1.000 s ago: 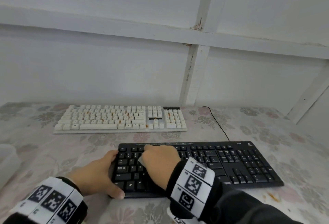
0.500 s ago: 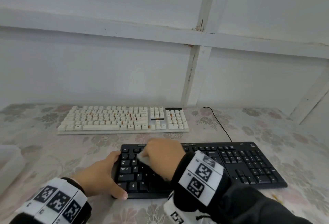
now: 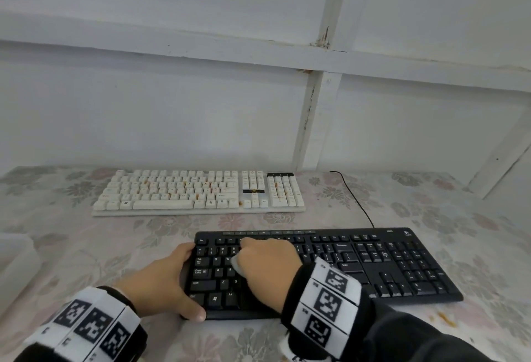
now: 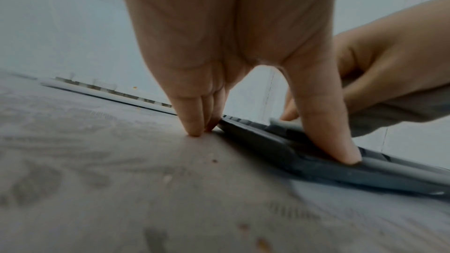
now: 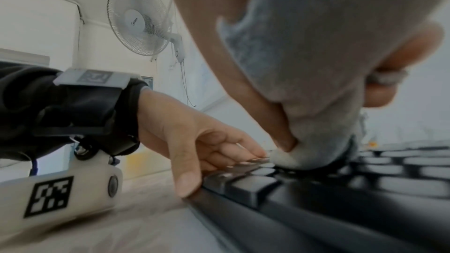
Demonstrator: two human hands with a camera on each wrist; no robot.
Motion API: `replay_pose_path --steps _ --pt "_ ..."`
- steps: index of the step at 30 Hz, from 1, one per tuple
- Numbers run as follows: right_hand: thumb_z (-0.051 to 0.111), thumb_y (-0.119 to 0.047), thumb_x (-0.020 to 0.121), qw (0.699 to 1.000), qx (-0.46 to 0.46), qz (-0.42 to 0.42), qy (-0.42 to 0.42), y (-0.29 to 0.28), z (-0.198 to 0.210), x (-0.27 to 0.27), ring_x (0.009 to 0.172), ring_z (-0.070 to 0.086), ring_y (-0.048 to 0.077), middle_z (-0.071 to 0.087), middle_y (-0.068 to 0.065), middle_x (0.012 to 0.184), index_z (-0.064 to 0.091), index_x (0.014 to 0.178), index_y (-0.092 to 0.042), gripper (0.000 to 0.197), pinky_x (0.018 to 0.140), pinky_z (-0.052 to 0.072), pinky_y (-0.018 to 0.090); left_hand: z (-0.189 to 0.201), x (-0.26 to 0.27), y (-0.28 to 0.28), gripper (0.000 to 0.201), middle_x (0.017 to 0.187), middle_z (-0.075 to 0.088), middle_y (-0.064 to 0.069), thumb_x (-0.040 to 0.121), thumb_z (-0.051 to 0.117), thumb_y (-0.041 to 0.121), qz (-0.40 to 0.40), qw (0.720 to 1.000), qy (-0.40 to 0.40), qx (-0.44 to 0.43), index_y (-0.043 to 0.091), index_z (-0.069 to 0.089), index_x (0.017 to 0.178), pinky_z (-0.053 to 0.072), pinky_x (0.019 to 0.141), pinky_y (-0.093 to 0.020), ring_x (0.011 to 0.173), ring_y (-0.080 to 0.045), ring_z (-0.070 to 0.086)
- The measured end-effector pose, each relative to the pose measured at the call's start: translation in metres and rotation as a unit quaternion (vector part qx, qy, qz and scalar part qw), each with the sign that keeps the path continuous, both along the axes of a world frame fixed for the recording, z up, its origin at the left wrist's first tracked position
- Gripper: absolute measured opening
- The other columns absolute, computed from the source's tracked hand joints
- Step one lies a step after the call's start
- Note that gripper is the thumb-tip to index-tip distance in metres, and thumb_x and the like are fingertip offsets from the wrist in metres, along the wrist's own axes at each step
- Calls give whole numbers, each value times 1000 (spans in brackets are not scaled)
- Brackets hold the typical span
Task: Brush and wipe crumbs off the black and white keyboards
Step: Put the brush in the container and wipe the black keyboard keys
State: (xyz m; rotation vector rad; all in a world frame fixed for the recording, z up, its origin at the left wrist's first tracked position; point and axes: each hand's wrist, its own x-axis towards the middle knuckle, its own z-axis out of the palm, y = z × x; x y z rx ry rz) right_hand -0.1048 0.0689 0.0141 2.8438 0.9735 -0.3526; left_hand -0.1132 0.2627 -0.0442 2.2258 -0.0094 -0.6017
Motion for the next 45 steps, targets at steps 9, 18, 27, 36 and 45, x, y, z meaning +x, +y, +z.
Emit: replay_pose_path --steps 9,18,27,36,45 --pt "47 -18 97 996 14 -82 2 -5 8 20 52 35 14 37 -1 65 33 59 -13 41 58 46 30 2 -2 -1 115 121 49 25 40 86 28 5 1000 -2 -5 32 23 136 38 99 -25 114 -5 50" --pt "49 -3 90 998 50 33 6 37 1 -5 58 29 21 29 2 79 52 91 -12 9 49 23 28 6 0 -3 114 124 53 13 52 88 27 2 999 4 41 30 16 141 42 93 -25 111 -9 52" --pt "46 7 82 999 12 -29 -22 -24 -6 2 53 22 16 20 -3 69 23 60 -17 40 47 19 27 3 -2 0 125 130 46 21 36 85 37 -2 1000 9 8 30 18 141 35 107 -34 119 -8 47" --pt "45 3 82 996 14 -73 -52 -67 -20 7 53 29 15 28 -3 75 32 61 -19 33 47 17 26 3 -2 0 121 126 47 24 37 86 34 1 1000 10 -17 32 20 138 36 106 -32 118 -6 48" --pt "47 -3 84 986 14 -150 -76 -104 -21 4 59 38 13 32 -5 77 53 81 -18 16 47 16 24 6 -3 -1 117 126 46 24 43 86 28 3 1000 17 -20 31 19 140 39 103 -29 115 -5 50"
